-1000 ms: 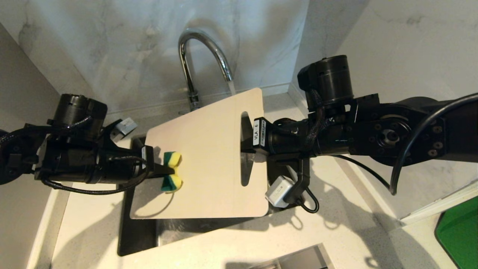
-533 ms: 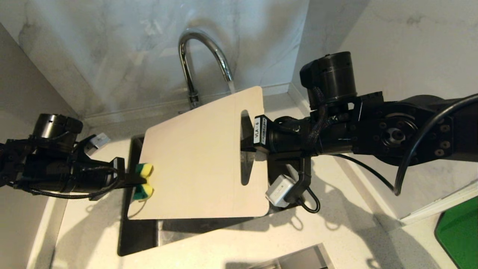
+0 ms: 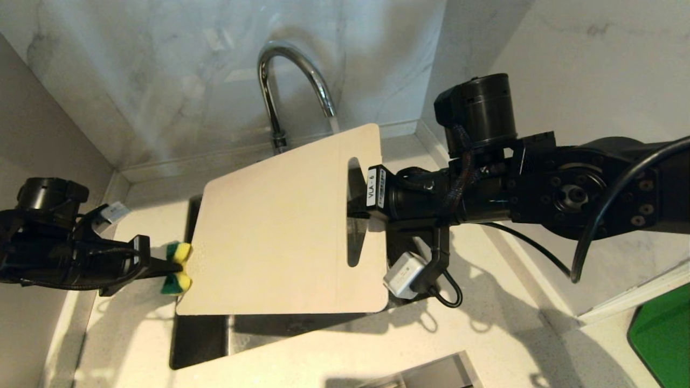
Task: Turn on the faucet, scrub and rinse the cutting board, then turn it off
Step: Scrub the cutting board underwater
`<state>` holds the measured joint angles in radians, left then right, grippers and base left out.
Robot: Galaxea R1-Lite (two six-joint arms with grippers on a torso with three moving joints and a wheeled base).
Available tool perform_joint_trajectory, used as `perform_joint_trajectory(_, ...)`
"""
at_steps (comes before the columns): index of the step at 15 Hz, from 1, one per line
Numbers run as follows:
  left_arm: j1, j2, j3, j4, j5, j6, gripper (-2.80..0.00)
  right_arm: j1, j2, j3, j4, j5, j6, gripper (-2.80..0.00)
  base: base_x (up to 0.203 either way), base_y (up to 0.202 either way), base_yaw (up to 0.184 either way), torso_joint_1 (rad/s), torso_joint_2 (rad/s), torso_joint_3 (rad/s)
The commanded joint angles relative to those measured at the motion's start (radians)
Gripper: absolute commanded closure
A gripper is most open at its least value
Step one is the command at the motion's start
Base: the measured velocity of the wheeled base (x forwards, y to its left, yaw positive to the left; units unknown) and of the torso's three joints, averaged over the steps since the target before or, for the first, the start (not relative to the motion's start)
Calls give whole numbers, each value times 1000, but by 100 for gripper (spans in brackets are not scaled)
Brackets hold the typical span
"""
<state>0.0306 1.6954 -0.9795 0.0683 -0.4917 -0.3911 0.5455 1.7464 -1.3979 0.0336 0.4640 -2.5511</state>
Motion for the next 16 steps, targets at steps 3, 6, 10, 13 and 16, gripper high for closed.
perform_joint_trajectory(3, -45, -103, -135, 62, -4, -52, 0, -4, 1, 0, 2, 2, -15, 0, 0, 0, 0, 0, 0, 0)
perform_joint_trajectory(6, -213, -187, -230, 198, 0, -122, 0, -6, -2, 0, 2, 2, -15, 0, 0, 0, 0, 0, 0, 0)
perform_joint_trajectory(10, -559, -246, -250, 224, 129, -208, 0, -10, -6, -2, 2, 1, -14, 0, 0, 0, 0, 0, 0, 0)
perform_joint_trajectory(13, -766, -238, -213, 209, 313, -261, 0, -15, -9, 1, 3, 2, -14, 0, 0, 0, 0, 0, 0, 0)
perform_joint_trajectory(16, -788, -200, -107, 73, 387, -268, 0, -21, -8, 0, 3, 2, -14, 0, 0, 0, 0, 0, 0, 0)
